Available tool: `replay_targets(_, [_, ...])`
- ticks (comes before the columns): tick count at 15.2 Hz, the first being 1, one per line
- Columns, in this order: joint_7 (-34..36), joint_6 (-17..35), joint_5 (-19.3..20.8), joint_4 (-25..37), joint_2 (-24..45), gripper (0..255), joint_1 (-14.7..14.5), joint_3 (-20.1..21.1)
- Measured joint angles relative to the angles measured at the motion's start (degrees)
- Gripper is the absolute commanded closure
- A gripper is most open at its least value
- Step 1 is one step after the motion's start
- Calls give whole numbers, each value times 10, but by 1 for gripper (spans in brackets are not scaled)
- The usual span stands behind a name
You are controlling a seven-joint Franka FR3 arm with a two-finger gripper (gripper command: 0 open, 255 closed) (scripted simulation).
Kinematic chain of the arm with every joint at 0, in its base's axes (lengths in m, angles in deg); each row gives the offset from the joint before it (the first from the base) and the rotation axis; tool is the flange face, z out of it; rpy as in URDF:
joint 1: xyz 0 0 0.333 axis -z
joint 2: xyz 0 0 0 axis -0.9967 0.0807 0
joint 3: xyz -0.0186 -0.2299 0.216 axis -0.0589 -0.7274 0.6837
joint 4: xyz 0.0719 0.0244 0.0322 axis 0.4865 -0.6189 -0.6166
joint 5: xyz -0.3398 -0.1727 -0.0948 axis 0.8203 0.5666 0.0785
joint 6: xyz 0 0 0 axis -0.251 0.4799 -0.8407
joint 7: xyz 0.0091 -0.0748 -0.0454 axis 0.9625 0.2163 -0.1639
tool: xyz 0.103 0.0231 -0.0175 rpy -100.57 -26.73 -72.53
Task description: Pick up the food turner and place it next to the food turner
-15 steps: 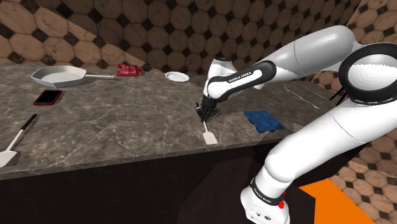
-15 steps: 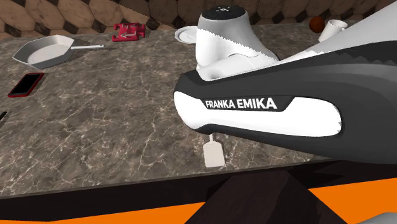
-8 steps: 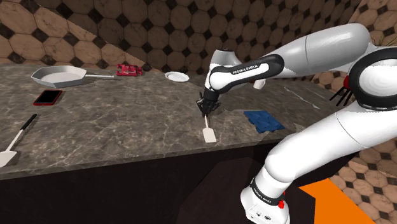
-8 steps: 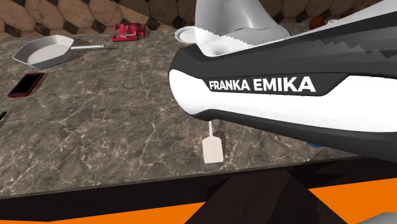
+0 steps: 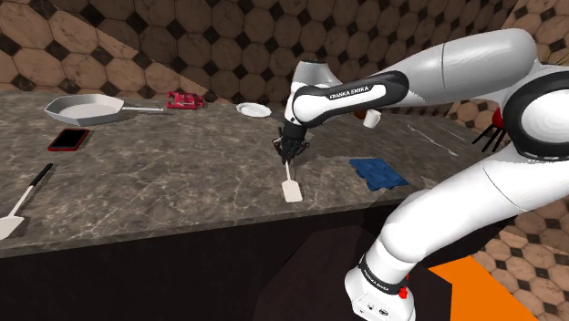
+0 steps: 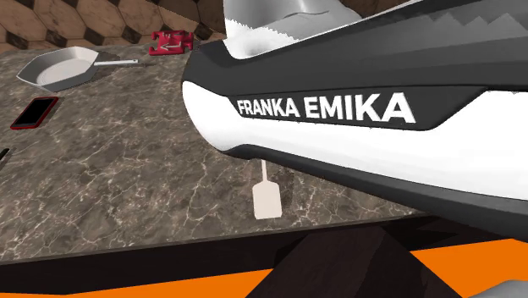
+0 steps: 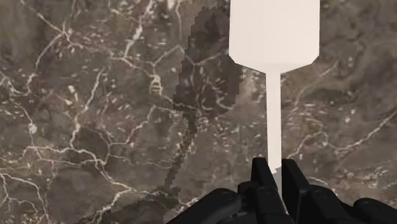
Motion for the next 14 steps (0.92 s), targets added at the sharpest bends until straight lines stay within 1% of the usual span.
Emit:
replay_targets(7, [94, -7, -7, 72, 67, 255, -33, 66])
replay_targets(11, [156, -9, 0, 123, 117, 255, -51, 104])
replay_targets(14, [203, -13, 14, 170, 163, 255, -64, 130])
